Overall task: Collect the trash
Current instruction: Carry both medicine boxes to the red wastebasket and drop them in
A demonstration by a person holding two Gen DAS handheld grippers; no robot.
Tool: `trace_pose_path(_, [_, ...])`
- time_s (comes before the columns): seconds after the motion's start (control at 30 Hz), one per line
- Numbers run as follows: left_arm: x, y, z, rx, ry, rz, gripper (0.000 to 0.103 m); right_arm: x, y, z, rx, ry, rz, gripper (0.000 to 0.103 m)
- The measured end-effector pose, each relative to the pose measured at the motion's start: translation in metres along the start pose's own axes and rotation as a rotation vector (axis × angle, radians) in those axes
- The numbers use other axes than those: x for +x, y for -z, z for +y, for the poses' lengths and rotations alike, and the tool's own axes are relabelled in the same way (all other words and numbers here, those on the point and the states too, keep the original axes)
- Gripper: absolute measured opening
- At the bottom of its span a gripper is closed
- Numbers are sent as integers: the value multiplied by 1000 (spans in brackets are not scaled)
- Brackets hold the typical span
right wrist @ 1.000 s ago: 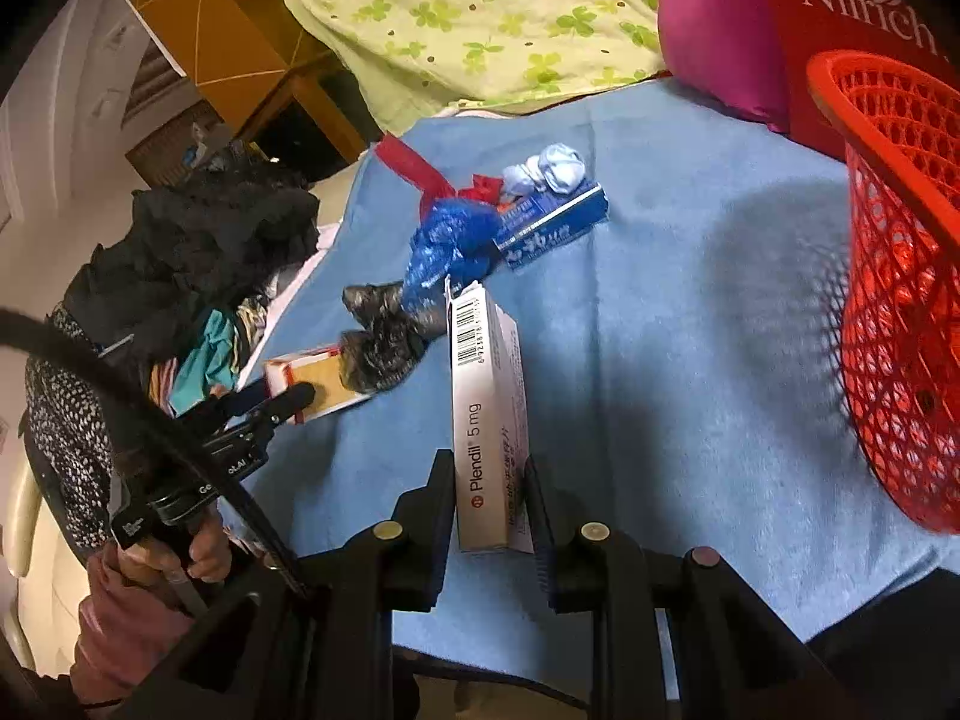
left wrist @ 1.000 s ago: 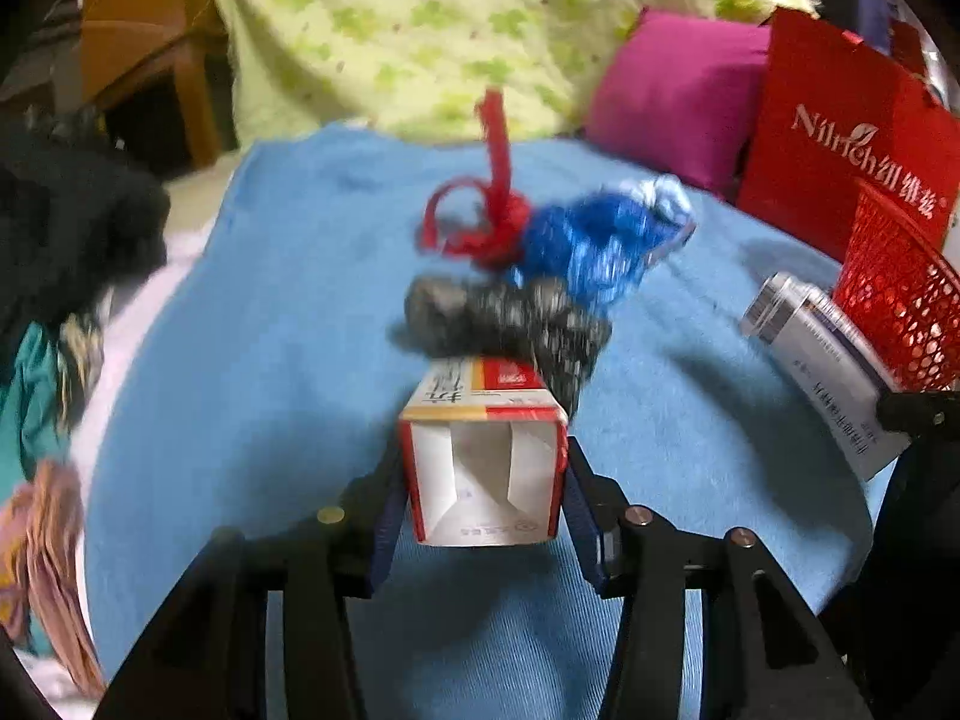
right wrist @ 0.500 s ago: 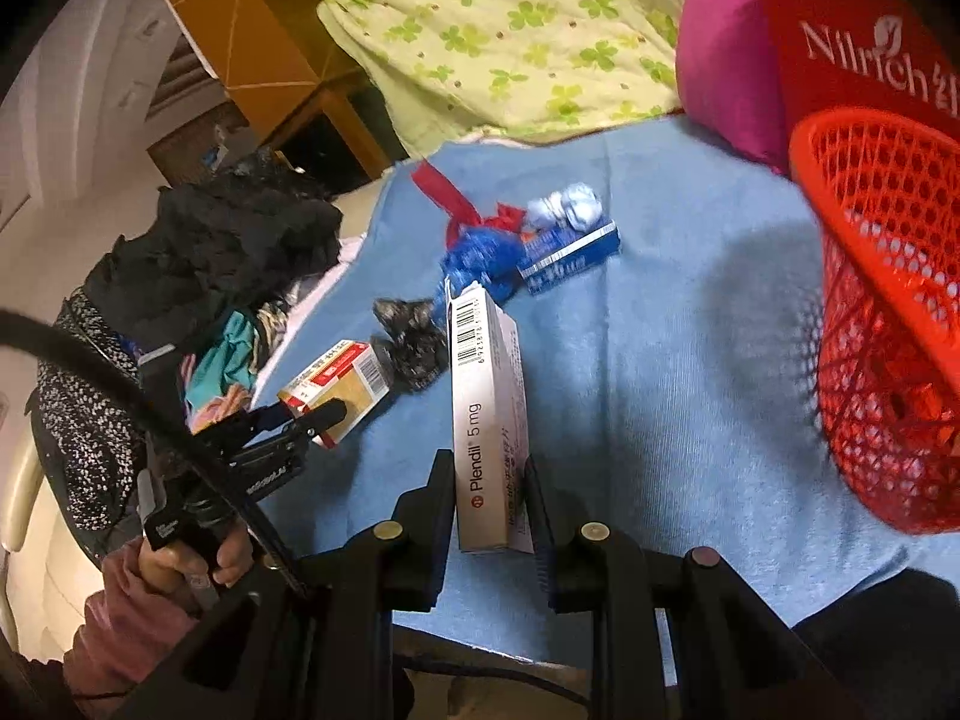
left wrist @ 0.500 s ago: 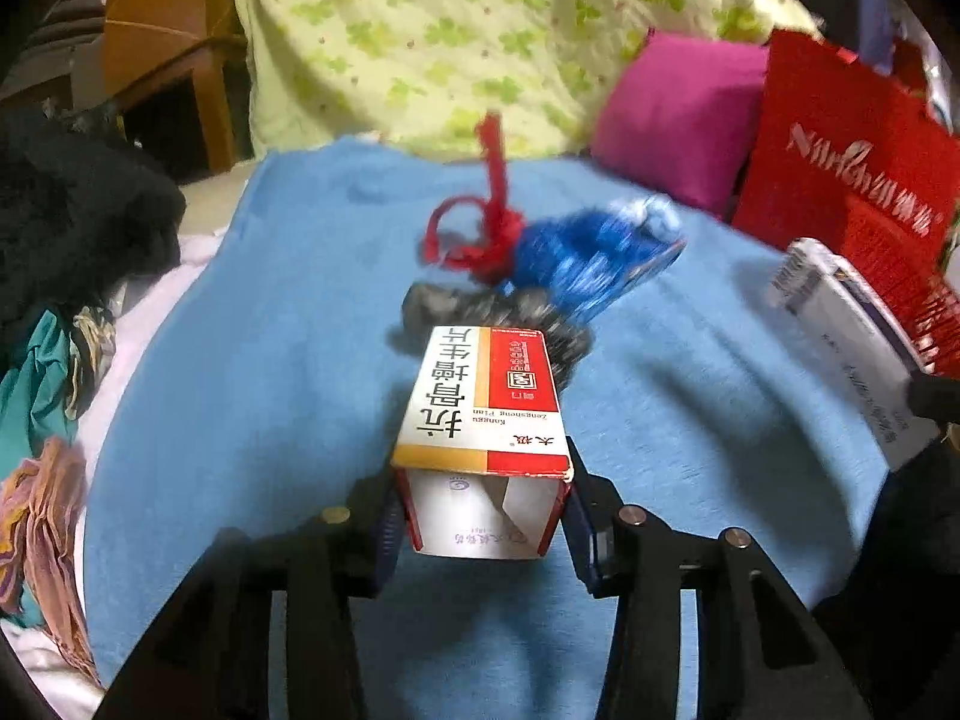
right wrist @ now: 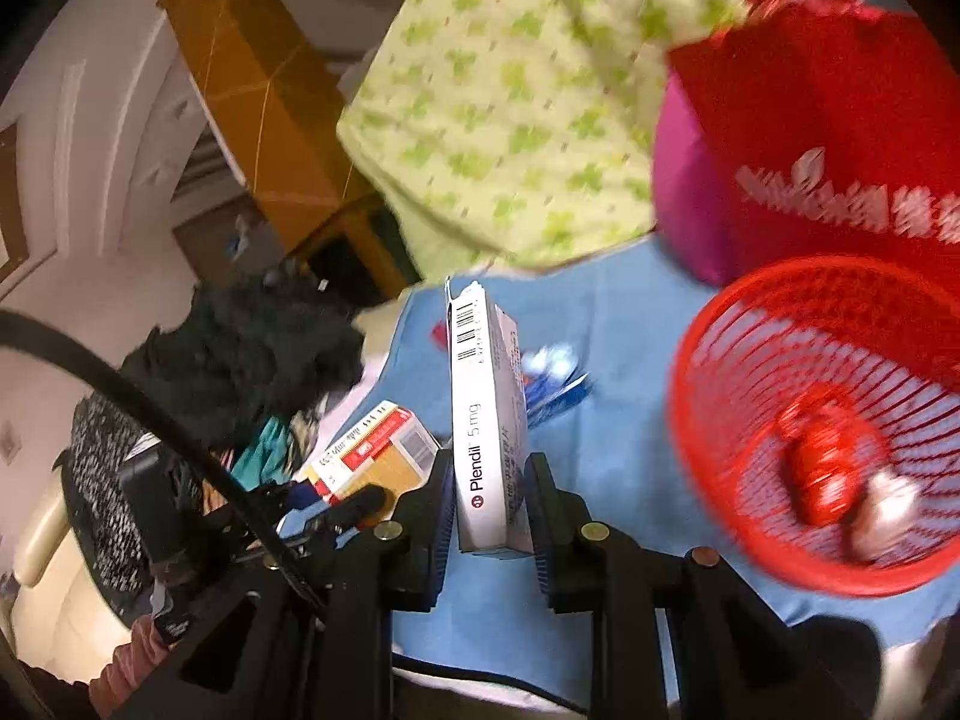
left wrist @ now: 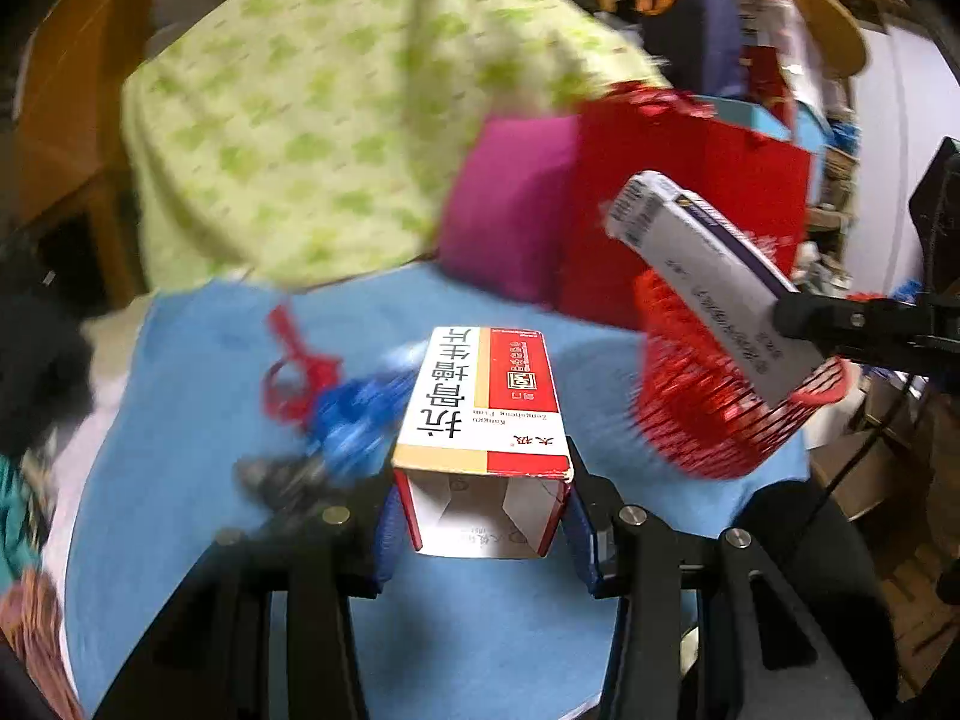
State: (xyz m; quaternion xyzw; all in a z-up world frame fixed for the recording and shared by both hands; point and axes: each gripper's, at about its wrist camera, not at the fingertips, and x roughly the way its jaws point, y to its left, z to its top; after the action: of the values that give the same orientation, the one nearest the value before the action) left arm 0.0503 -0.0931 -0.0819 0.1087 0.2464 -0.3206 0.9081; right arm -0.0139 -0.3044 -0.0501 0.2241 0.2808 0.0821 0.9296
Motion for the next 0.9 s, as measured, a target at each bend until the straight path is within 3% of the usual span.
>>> trace_pose_path(0.2, [17,-48,-60,71,126,-30,48,-41,-11,-47,88,109,-95,25])
trace_pose_path(0.5, [64,-83,-132,167,198,20,50,-68,0,-133,332,186,-109,27])
trace_pose_path(0.53, [69,-81,-136,175,198,30,51,-68,0,-141,353,184,-104,27])
trace_pose_path(0.6, [79,-81,-145,193,182,52,65,-68,4,-152,409,173,-90,28])
trace_pose_path(0.63, [81,-81,-147,197,173,54,65,-67,5,-156,425,173,-87,31])
trace_pose_path(0.67, [80,-80,-146,198,176,52,65,-68,5,-159,442,177,-86,41])
trace_pose_path(0.7, [78,-78,-144,196,180,47,65,-72,7,-161,454,173,-98,62])
trace_pose_path(0.73, [74,-77,-139,191,177,38,65,-75,7,-161,457,167,-121,68])
trace_pose_path(0.9, [52,-64,-99,152,105,3,67,-89,-1,-139,349,146,-211,69])
